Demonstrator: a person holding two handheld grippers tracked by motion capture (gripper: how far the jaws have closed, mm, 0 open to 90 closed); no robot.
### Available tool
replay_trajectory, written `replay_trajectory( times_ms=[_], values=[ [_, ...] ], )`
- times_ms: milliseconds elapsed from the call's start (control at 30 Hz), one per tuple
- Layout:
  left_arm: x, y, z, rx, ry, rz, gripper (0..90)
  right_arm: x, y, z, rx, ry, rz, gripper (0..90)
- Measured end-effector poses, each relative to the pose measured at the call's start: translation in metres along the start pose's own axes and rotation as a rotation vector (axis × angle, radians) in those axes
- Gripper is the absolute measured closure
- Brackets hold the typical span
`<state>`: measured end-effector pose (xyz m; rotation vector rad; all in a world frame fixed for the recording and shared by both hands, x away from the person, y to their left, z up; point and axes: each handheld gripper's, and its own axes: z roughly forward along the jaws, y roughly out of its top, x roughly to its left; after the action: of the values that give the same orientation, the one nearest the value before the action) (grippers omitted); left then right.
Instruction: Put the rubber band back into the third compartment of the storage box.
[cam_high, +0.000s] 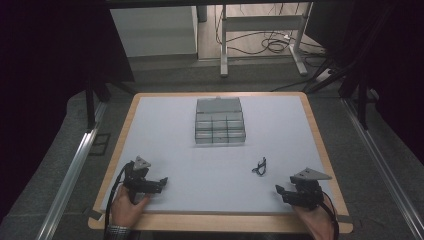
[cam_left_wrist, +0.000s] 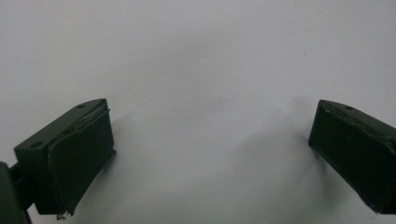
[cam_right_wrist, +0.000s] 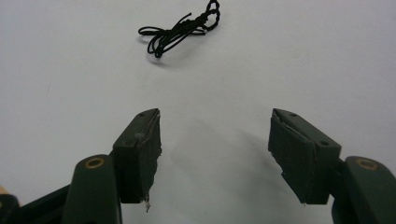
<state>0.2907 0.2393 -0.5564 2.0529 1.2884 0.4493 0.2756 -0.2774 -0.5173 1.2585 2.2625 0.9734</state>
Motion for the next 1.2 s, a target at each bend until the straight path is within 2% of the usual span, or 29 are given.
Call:
replay_trajectory(
  times_ms=[367, 533, 733, 933, 1200],
  values=[
    [0.000, 0.000, 0.000, 0.000, 0.000, 0.000, 0.0, -0.007, 0.013, 0.007, 0.020, 0.009, 0.019, 34.5],
    [0.000, 0.000, 0.000, 0.000, 0.000, 0.000, 0.0, -0.013, 0.017, 0.008, 0.028, 0.015, 0.045, 34.5],
    [0.000, 0.000, 0.000, 0.000, 0.000, 0.000, 0.0, -0.017, 0.021, 0.011, 0.058, 0.021, 0.041, 35.9],
    [0.000, 0.000, 0.000, 0.000, 0.000, 0.000, 0.0, -0.018, 0.028, 0.016, 0.097, -0.004, 0.019, 35.9],
    [0.000, 0.000, 0.000, 0.000, 0.000, 0.000, 0.0, -0.019, 0.034, 0.023, 0.111, 0.017, 0.011, 38.4]
  ],
)
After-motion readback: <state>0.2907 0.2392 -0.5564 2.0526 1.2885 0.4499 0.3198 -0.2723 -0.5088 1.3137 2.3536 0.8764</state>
